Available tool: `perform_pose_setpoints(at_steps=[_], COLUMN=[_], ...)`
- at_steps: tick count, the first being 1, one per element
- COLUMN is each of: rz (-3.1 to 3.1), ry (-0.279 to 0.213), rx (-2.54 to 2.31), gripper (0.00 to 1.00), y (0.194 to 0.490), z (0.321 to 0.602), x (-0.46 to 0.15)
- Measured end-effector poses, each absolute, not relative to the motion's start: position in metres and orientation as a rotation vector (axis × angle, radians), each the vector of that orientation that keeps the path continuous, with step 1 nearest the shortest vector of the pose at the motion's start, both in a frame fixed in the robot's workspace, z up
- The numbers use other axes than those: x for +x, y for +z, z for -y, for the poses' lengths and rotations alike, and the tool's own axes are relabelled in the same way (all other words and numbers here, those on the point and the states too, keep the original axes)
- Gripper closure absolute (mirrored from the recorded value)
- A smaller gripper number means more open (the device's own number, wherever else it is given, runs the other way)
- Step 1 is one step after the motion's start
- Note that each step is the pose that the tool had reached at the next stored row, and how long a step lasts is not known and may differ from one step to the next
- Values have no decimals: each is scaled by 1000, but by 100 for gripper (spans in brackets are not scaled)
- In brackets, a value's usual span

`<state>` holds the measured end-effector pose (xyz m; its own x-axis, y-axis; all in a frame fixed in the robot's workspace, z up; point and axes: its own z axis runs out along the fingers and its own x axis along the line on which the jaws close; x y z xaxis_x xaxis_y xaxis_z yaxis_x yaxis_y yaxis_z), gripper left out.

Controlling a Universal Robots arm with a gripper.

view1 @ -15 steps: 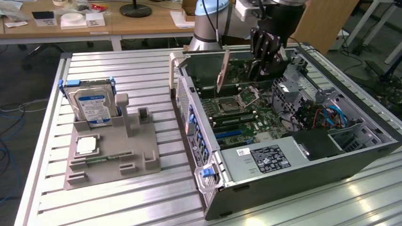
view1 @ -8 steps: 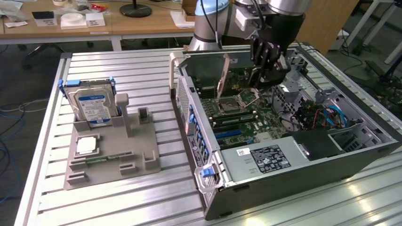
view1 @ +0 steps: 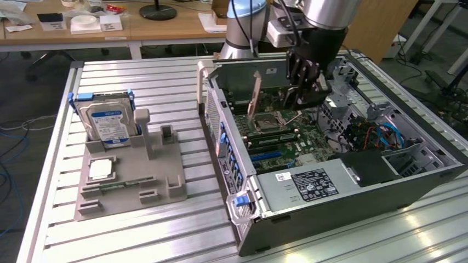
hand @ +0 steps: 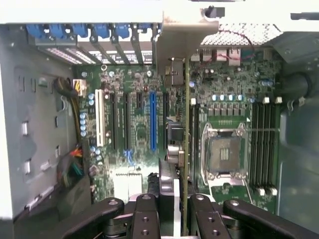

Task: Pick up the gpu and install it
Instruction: 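Insert the gpu into the slot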

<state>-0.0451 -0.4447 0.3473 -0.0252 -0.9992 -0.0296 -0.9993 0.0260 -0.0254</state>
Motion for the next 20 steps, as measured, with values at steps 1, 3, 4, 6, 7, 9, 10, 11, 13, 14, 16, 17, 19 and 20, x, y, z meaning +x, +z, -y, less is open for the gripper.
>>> perform_pose_setpoints(at_steps=[1,3,4,6,7,9,10,11,13,14,16,17,19,20], rz=[-2222,-2222,-2222,-2222,-2222,-2222,-2222,-2222,-2222,-2222,-2222,-2222,-2222,-2222], ry=[4,4,4,4,4,4,4,4,4,4,4,4,4,4], rx=[-2165,-2166,-2165,-2166,-2165,-2166,-2166,-2166,-2166,-2166,-2166,-2166,-2166,-2166], gripper=[72,72,72,72,72,72,72,72,72,72,72,72,72,72], y=[346,342,340,336,335,331,329,327,324,322,318,316,313,311], z=[445,445,445,445,445,445,445,445,445,445,445,445,445,445], x=[-47,-48,-48,-50,-50,-50,-50,-51,-51,-51,-51,-51,-51,-51])
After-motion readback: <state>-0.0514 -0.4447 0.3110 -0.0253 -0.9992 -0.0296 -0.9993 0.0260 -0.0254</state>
